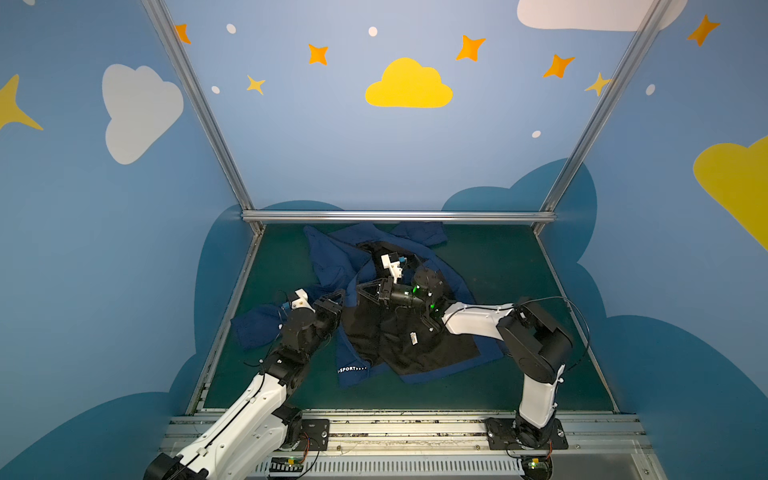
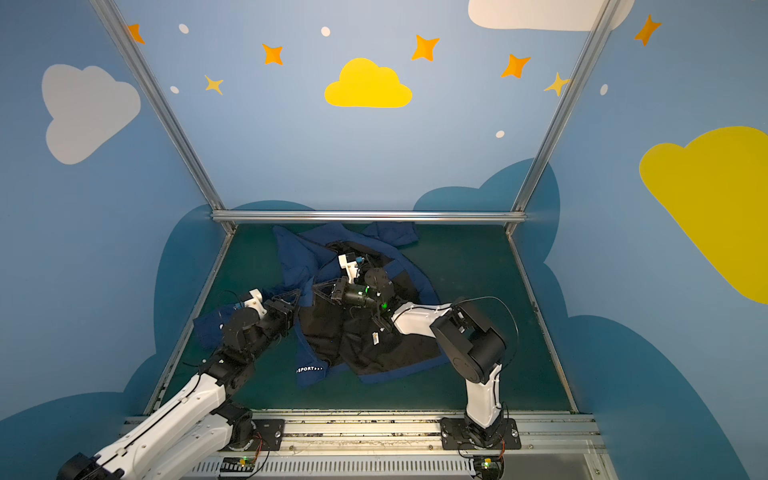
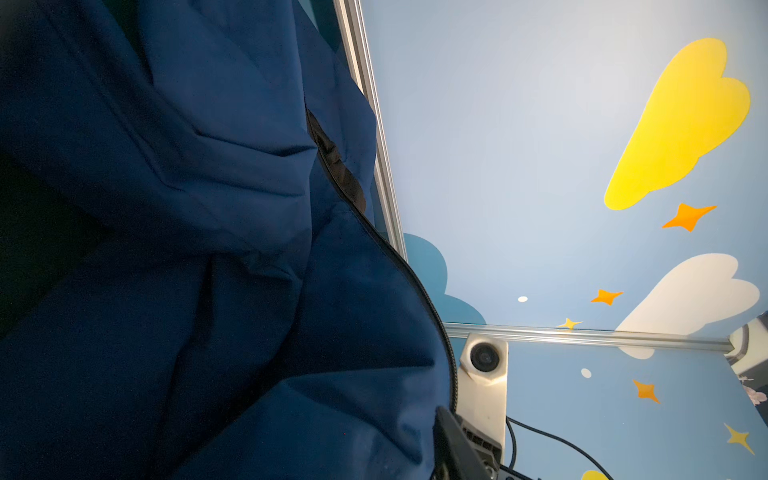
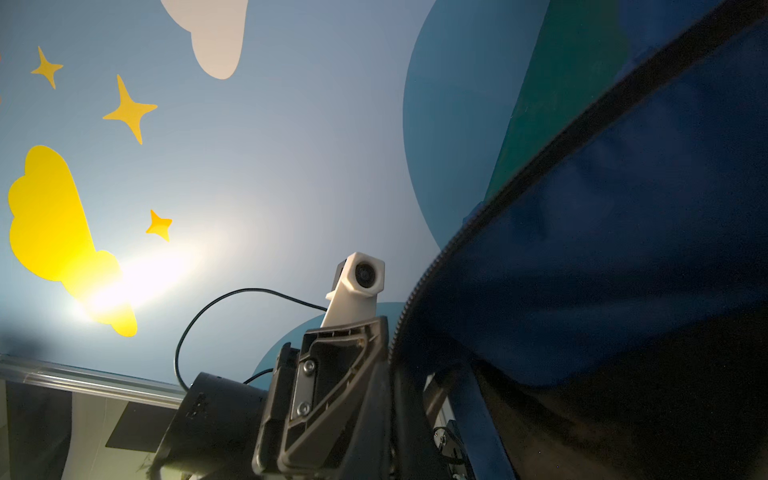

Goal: Zip up the jacket

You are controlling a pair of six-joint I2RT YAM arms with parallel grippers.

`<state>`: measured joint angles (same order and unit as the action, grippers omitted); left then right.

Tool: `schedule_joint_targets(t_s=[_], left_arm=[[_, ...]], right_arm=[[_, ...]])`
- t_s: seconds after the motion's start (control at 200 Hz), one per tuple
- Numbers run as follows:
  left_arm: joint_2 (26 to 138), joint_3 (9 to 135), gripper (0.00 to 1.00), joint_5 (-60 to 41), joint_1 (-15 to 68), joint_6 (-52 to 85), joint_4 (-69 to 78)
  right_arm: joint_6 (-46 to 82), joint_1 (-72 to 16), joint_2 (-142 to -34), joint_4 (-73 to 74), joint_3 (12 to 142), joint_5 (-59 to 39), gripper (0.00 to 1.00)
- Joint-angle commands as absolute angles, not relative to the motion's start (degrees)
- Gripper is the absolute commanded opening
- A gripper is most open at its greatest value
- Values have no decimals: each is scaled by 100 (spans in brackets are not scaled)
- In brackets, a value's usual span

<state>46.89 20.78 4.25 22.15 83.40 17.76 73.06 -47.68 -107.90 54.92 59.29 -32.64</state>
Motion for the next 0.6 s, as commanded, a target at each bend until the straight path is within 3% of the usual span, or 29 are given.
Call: schedule_joint_targets(t_s=[0.0,0.07,0.165,0.315,0.596], left_arm=[[4797,2162,44,369,2188,8401,2148],[4864,2128,41,378,2186,8468,2248],[4886,2126,22,387,2178,8456,2274],[4802,2213,7,357,2162,8297,2175],[4578,2175,3,173,2156,8290,2055]], right_arm=[[7387,-4714,-10507,5952,5879,-3366,0],[7516,-4694,-10486,6181,5832,-3373,0],[7572,-4649,-10421,6236,5768,-3418,0],[7484,-4621,-10386,6161,5739,-3480,0],[7672,-4608,-10863,6108,6529,-3964,0]])
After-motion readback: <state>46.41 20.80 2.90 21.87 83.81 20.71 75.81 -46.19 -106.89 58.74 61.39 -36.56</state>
